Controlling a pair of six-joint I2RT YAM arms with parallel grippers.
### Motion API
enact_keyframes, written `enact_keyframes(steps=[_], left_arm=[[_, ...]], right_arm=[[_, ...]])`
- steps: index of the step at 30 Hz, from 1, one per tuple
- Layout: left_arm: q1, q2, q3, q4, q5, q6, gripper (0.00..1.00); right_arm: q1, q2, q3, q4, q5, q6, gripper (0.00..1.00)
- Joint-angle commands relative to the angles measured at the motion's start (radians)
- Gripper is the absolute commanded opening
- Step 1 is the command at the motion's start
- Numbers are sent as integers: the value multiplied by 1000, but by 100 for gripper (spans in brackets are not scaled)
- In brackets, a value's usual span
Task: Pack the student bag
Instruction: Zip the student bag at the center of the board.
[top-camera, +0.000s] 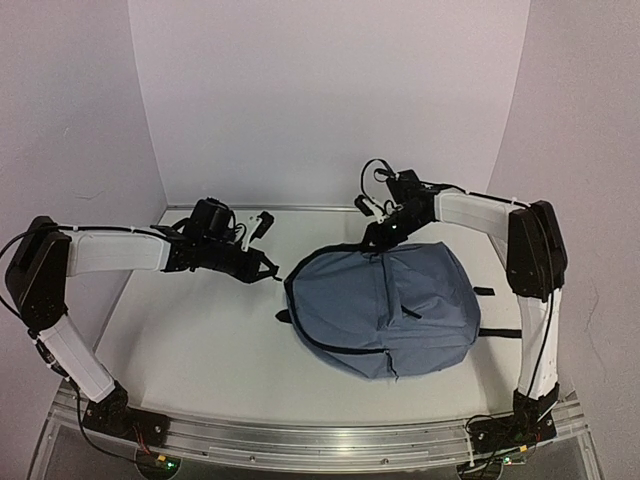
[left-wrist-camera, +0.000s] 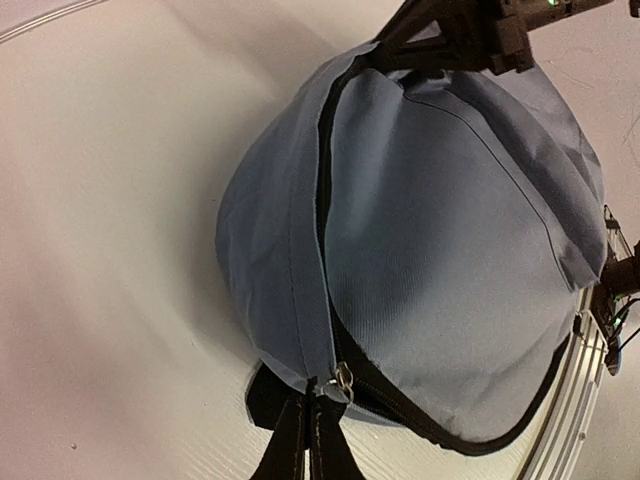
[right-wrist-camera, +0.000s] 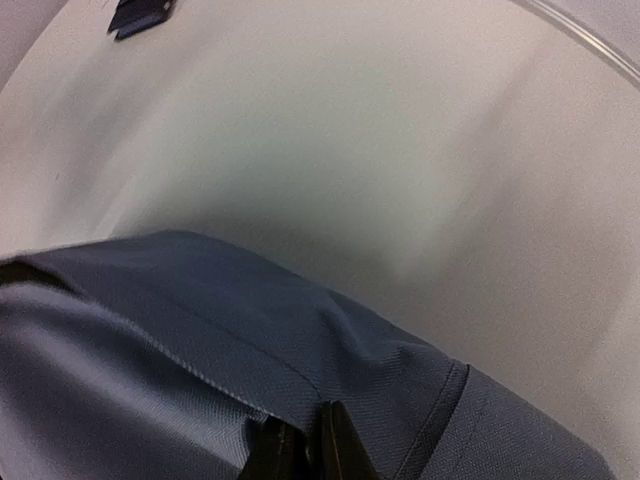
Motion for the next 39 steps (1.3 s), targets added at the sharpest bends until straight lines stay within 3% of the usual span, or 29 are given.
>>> enact_keyframes(steps=[1,3,6,13,22,25,30,33,38,39], left_arm=[[13,-10,43,27,10,-21,0],[14,-22,34,58,39,-32,0],[14,-36,18,93,83,-45,0],[13,-51,-16,161,127,-68,0],[14,-76,-33,182,123,-79,0],[13,-77,-36,191,129,-79,0],[13,-77,-39,192,146,-80,0],[12,-92,-52,190,151,-77,0],[12,-116,-66,182,141,-73,0],[12,-120,-68,183,140,-73,0]], right_arm=[[45,-109,-3,-87,-144,-120,44],[45,-105,29,-88,-175,-173,65],[45,-71,97,-86,-239,-246,73],[95,87,298,-86,-366,-301,73],[163,198,356,-87,-373,-392,72],[177,231,367,-87,-311,-415,72],[183,274,406,-50,-146,-381,57],[183,262,388,-15,-110,-372,40],[183,248,376,1,-58,-387,1],[183,247,379,4,-32,-381,0]])
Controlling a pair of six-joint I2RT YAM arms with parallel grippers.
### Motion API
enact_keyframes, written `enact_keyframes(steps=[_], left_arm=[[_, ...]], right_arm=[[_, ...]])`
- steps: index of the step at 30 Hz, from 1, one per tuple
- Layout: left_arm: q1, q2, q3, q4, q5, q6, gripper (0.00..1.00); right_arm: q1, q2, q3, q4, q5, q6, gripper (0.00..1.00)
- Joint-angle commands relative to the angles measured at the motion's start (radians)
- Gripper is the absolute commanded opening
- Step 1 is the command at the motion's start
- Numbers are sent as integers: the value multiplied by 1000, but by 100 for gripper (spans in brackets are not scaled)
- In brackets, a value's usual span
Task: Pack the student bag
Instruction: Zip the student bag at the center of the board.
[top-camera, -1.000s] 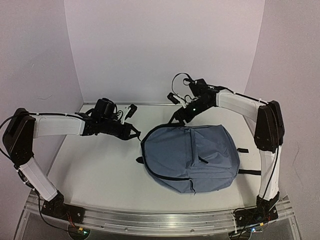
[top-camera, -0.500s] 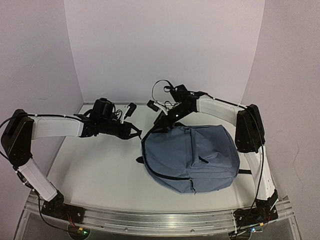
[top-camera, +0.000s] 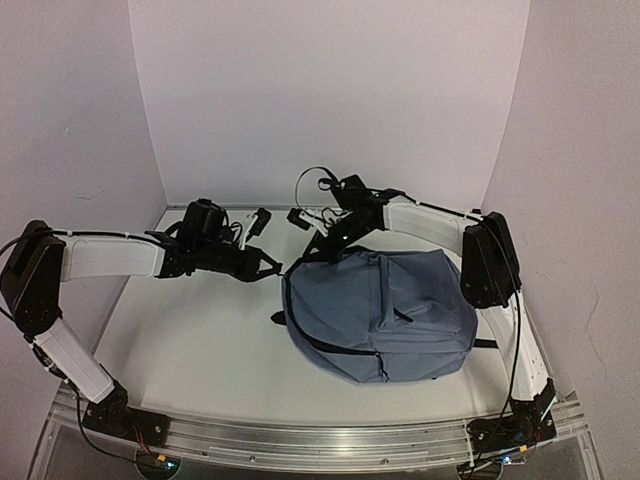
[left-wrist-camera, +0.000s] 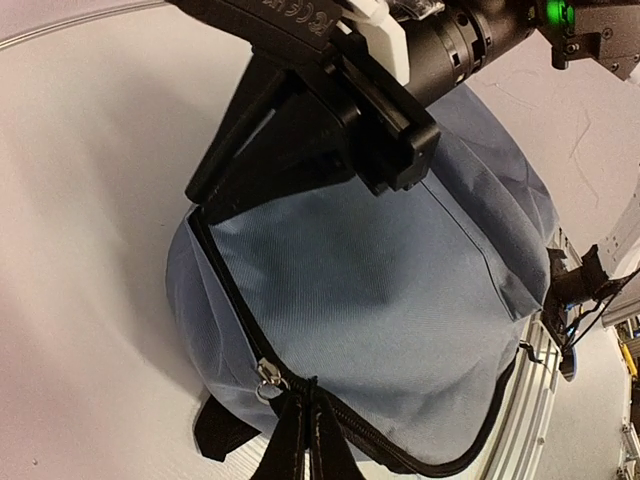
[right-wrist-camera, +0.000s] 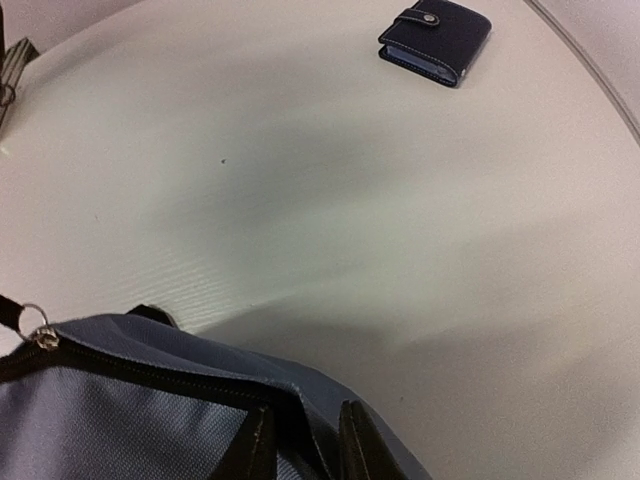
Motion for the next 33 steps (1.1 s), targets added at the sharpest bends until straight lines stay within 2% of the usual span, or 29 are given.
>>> enact_keyframes(steps=[1,5,10,22,28,33], left_arm=[[5,-80,-5,53,24,4,0],[-19,-78,-9,29,23,17,0],[-127,-71,-7,4,-4,41,0],[-312,-56,-13,26,-78,3,0],[-410,-3,19,-6,-118,1,0],[-484,55,37,39,-163,-27,0]], right_arm=[[-7,-9,21,59,169,10,0],[-8,-11,34,99,313,73,0],[-11,-2,49,139,444,129,0],[-29,55,128,148,582,204,0],[-36,74,146,147,631,217,0],[-46,79,152,147,672,235,0]])
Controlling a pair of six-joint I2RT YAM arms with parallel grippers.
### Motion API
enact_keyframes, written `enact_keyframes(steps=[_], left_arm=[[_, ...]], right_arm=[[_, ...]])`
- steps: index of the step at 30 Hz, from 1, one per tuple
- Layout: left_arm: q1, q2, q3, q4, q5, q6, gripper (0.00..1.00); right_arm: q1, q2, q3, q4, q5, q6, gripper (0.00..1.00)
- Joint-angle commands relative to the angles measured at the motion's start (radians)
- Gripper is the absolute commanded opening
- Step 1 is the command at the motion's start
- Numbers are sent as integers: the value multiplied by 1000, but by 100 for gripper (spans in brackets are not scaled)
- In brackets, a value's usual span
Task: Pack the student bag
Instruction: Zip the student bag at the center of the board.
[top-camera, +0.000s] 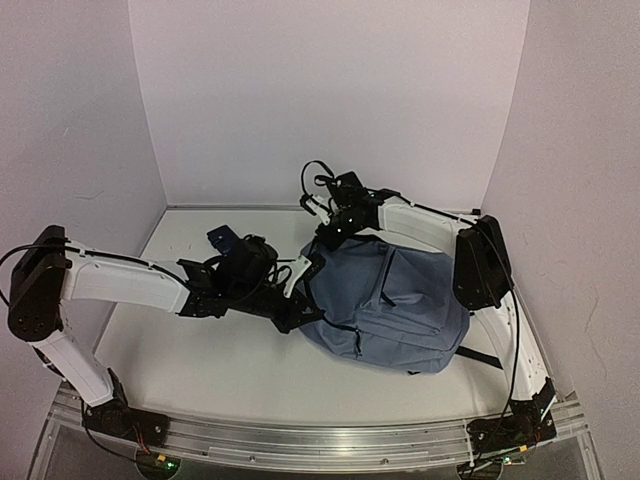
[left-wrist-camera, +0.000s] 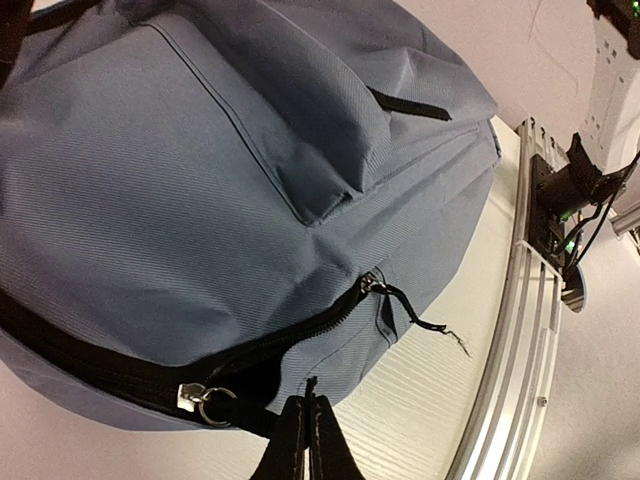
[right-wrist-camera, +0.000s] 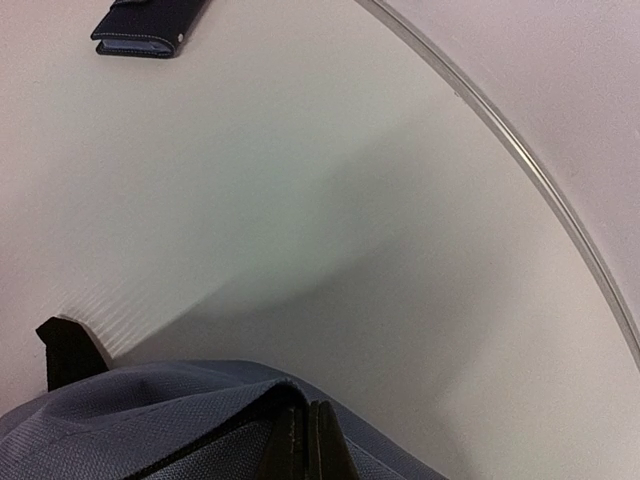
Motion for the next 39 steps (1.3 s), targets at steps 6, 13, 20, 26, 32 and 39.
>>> enact_keyframes(steps=[6,13,20,26,32,39], left_arm=[[-201,151,153,-31,10,5,0],[-273,155,185,-26,23,16,0],[-264,15,51,42,-93,-40,0],[-114,-145,-133,188,-164,-150,0],[-99,-132,-117,176,-161,-89,0],[-99,-104,-101,180,-140,-72,0]], right_arm=[[-58,26,64,76,178,64,0],[-61,29,65,76,176,77,0],[-60,-40,4,50,-9,61,4],[-61,-233,-147,4,-165,21,60],[-51,-336,-176,-82,-391,272,66],[1,-371,-251,-183,-465,439,64]])
